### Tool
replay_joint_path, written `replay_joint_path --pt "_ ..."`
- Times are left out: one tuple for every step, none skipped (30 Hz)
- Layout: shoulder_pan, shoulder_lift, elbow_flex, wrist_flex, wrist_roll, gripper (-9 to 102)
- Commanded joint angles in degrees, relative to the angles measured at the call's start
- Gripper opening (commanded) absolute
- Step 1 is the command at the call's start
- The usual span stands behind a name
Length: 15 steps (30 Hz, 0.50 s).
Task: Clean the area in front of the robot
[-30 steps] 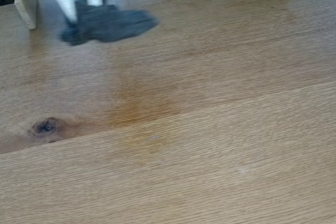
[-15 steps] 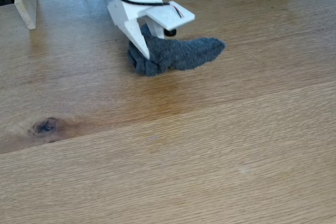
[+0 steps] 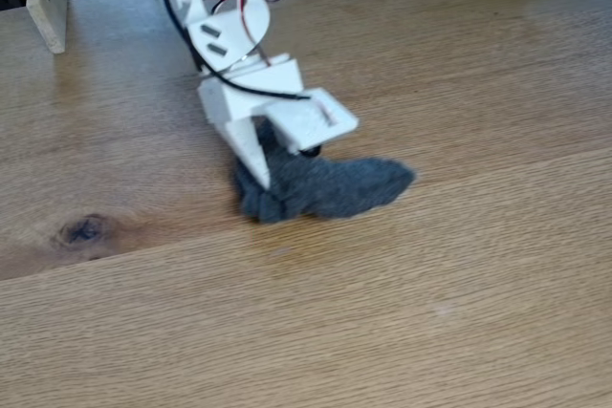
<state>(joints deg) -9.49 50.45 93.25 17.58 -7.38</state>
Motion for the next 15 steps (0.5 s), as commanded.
replay_joint_path --pt "5.36 -0.79 -7.29 -1.41 -6.06 0" --pt "6.33 -1.67 -7.38 -2.29 -7.65 0" --pt "7.29 -2.72 -7.38 -3.78 -9.67 0" --pt "8.17 -3.87 -7.38 -5.45 -11.95 0" --pt "8.96 -4.83 -7.38 -7.29 -13.89 0" --pt "9.49 -5.80 -7.38 -9.05 -15.82 0" --pt "10.02 -6.50 -7.38 -10.46 -17.40 0" --pt "10.28 -6.86 -7.38 -11.34 -18.19 0" --pt "10.28 -7.12 -7.38 -11.87 -18.63 0" --pt "9.93 -7.12 -7.38 -11.95 -18.46 0" --pt "9.32 -7.03 -7.38 -11.78 -17.58 0" --pt "8.44 -6.77 -7.38 -11.07 -16.52 0" --pt "7.38 -6.33 -7.38 -10.11 -15.38 0" --pt "6.24 -5.89 -7.38 -9.40 -13.97 0" --pt "5.10 -5.45 -7.38 -8.79 -12.48 0"
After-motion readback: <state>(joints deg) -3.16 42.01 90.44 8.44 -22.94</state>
